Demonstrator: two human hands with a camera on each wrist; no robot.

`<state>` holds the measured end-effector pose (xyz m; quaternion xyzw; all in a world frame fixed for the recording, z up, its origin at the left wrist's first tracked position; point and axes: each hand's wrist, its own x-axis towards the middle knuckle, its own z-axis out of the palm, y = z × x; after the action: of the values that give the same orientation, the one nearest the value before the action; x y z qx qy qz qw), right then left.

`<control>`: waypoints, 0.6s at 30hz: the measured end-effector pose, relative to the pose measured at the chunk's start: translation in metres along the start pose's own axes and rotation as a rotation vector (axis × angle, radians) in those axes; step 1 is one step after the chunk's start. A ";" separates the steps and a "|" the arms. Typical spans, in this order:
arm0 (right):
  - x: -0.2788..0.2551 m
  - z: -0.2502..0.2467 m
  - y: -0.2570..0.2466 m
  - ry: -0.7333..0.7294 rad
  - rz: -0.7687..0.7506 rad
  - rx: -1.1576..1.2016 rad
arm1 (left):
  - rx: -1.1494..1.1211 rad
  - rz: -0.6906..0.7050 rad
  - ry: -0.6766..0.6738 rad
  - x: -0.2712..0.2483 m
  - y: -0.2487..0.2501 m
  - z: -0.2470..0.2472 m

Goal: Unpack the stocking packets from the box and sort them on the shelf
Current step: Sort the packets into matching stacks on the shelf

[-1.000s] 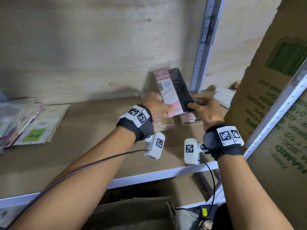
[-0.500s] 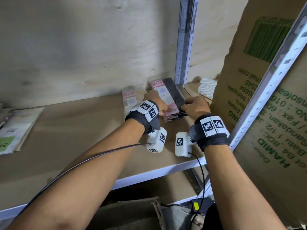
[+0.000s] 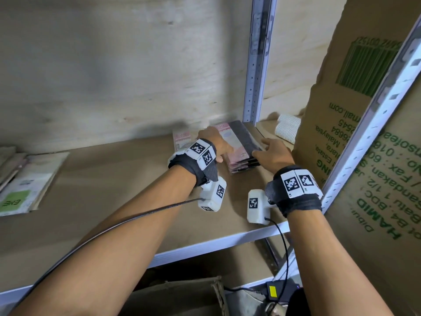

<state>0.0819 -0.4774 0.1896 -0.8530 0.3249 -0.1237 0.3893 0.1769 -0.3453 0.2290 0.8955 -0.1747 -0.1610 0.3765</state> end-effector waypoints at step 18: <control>-0.112 0.121 -0.142 -0.535 -0.360 0.488 | -0.338 -0.044 0.556 -0.111 -0.226 -0.197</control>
<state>0.1182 -0.2648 0.2190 -0.7809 0.0188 -0.0369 0.6233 0.2050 -0.0271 0.2123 0.8335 -0.0165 0.0549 0.5496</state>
